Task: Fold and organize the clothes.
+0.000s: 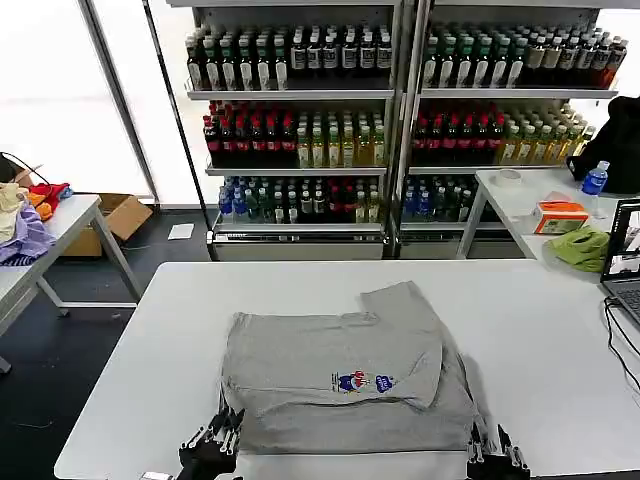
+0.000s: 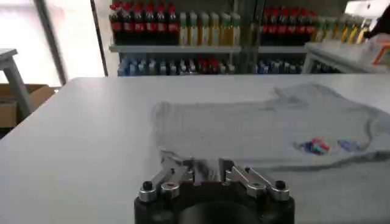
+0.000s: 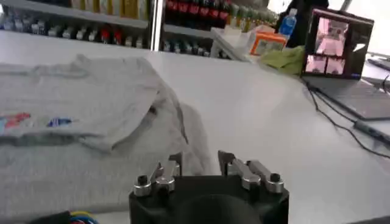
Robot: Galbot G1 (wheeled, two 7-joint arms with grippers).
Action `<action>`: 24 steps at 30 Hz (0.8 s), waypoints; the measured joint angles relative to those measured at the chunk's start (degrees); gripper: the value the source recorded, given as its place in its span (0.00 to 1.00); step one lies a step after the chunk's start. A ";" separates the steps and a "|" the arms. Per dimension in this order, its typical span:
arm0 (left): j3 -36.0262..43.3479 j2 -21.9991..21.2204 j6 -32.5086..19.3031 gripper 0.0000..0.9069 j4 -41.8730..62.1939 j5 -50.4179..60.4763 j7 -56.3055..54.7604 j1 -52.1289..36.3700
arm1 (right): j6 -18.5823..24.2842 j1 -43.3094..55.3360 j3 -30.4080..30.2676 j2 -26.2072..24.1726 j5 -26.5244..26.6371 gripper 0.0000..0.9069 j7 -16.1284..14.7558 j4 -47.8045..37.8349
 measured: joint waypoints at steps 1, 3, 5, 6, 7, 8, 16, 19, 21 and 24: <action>-0.25 -0.05 0.19 1.00 -0.68 -0.30 0.18 -0.61 | 0.16 0.63 0.79 0.09 0.48 1.00 -0.27 0.34; -0.81 -0.14 0.41 1.00 -1.48 -0.80 0.67 -1.83 | 0.63 2.00 2.25 0.30 1.58 1.00 -0.94 0.73; -1.98 -0.47 0.49 1.00 -2.00 -1.65 1.30 -3.31 | 1.31 3.69 3.81 0.61 2.72 1.00 -1.81 0.82; -2.59 -0.64 0.48 1.00 -2.17 -2.03 1.61 -4.06 | 1.64 4.57 4.42 0.69 3.24 1.00 -2.23 0.80; -3.24 -0.81 0.44 1.00 -2.20 -2.35 2.01 -4.97 | 1.97 5.67 5.11 0.72 3.78 1.00 -2.68 0.63; -3.67 -0.86 0.41 1.00 -2.20 -2.62 2.38 -5.80 | 2.15 6.73 5.58 0.72 4.30 1.00 -3.09 0.31; -4.87 -0.34 0.55 1.00 0.44 -4.25 5.55 -13.32 | 1.29 17.81 6.47 -1.18 8.39 1.00 -5.78 -4.83; -4.87 0.57 0.64 1.00 2.51 -5.11 6.66 -16.93 | 0.10 22.87 5.29 -2.61 9.90 1.00 -6.84 -8.21; -4.64 1.43 0.70 1.00 4.84 -5.67 7.08 -19.71 | -0.80 26.47 4.10 -3.55 10.92 1.00 -7.47 -10.82; -3.93 2.94 1.08 1.00 9.10 -6.83 7.45 -24.04 | -2.34 32.56 1.55 -4.79 12.75 1.00 -8.56 -15.45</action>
